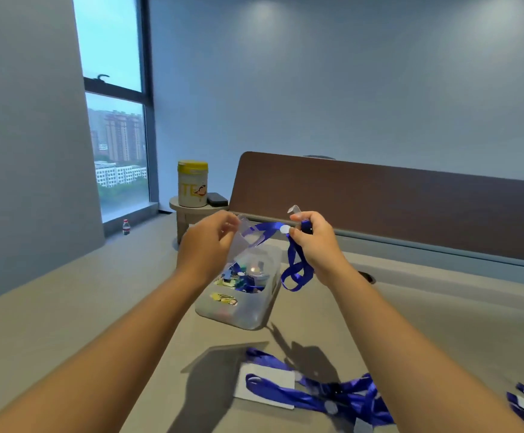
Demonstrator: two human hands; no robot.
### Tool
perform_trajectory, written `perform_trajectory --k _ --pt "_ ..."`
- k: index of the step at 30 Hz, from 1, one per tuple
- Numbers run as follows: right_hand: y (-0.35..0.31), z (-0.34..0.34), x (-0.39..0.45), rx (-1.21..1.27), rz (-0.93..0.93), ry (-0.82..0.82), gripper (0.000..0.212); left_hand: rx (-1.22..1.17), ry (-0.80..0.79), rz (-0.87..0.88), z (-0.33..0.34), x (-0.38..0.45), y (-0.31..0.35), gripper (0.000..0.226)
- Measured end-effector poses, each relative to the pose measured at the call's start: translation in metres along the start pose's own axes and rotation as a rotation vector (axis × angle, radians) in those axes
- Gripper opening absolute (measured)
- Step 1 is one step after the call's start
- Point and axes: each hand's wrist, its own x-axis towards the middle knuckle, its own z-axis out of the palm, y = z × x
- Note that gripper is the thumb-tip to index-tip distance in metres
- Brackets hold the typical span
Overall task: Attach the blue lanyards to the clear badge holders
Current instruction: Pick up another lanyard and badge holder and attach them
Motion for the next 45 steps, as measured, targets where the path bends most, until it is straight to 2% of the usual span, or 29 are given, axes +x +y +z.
perform_trajectory --k 6,10,12,15,19,29,38,41,45 --pt "0.000 0.056 0.056 0.036 -0.030 -0.031 0.029 -0.005 0.073 -0.031 -0.011 0.033 -0.045 0.018" --pt "0.030 0.088 0.082 -0.009 0.047 -0.007 0.027 -0.001 0.084 -0.053 -0.011 0.039 -0.071 0.019" --pt "0.050 0.097 0.089 -0.047 0.106 0.006 0.027 0.008 0.076 -0.049 -0.008 0.038 -0.080 0.020" --pt "0.073 0.103 0.092 -0.161 0.172 -0.084 0.030 0.019 0.053 -0.033 -0.001 0.038 -0.087 0.020" --pt "0.078 0.092 0.081 -0.308 0.121 -0.139 0.043 0.001 0.026 -0.018 0.005 0.032 -0.078 0.020" --pt "0.053 -0.027 -0.028 -0.317 0.042 0.031 0.028 -0.160 -0.106 0.093 0.031 -0.041 0.006 0.019" --pt "0.091 -0.173 -0.145 -0.403 0.220 0.236 0.029 -0.203 -0.289 0.275 0.108 -0.129 0.097 0.018" --pt "0.114 -0.214 -0.163 -0.415 0.298 0.322 0.029 -0.210 -0.315 0.323 0.139 -0.147 0.121 0.017" --pt "0.146 -0.250 -0.162 -0.462 0.369 0.339 0.032 -0.200 -0.350 0.406 0.181 -0.154 0.145 0.018"
